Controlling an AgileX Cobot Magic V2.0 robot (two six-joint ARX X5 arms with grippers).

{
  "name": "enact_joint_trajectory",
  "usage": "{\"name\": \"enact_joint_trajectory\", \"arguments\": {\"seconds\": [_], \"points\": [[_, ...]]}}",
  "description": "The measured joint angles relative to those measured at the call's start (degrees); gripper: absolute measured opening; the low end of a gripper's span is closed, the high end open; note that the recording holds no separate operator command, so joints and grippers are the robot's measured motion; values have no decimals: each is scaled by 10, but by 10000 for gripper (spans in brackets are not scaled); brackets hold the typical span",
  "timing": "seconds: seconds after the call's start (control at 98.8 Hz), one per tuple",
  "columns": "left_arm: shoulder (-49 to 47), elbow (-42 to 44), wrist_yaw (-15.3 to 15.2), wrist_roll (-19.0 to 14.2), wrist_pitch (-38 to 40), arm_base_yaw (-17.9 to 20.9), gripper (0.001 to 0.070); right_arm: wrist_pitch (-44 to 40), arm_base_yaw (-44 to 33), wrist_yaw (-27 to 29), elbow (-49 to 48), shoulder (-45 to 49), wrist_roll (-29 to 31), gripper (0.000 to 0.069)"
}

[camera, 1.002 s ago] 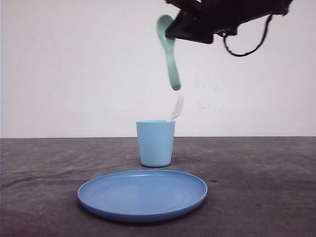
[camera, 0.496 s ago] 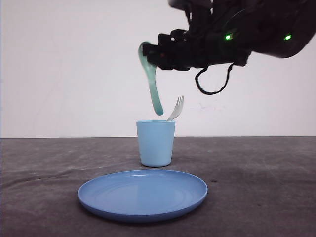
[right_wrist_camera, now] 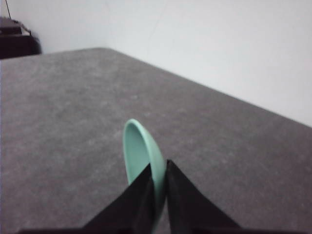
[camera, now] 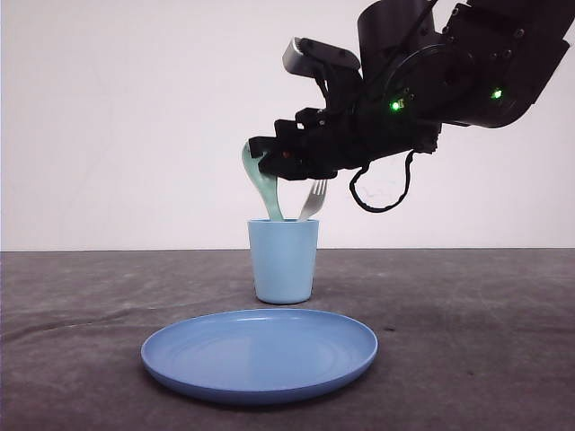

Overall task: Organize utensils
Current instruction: 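Lift the spoon with the right gripper and lower it into the cup, then open the right gripper and raise it away from the cup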

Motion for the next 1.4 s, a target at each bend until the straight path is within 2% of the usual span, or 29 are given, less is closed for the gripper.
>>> {"name": "enact_joint_trajectory", "arguments": {"seconds": [0.051,0.182,0.283,0.415,0.577,0.911,1.143,1.396], "points": [[0,0,0,0,0,0,298,1,1,0,0,0,0,108],[0,0,0,0,0,0,298,1,6,-3,0,0,1,346],[0,0,0,0,0,0,298,2,8,-7,0,0,2,408],[0,0,0,0,0,0,298,-15,9,-26,0,-23,12,422],[0,0,0,0,0,0,298,-68,9,-52,0,-97,28,423],[0,0,0,0,0,0,298,-340,-9,-61,0,-256,35,423],[0,0,0,0,0,0,298,-508,-66,-48,-1,-349,38,423],[0,0,0,0,-1,0,298,-547,-90,-47,-64,-383,50,425]]}}
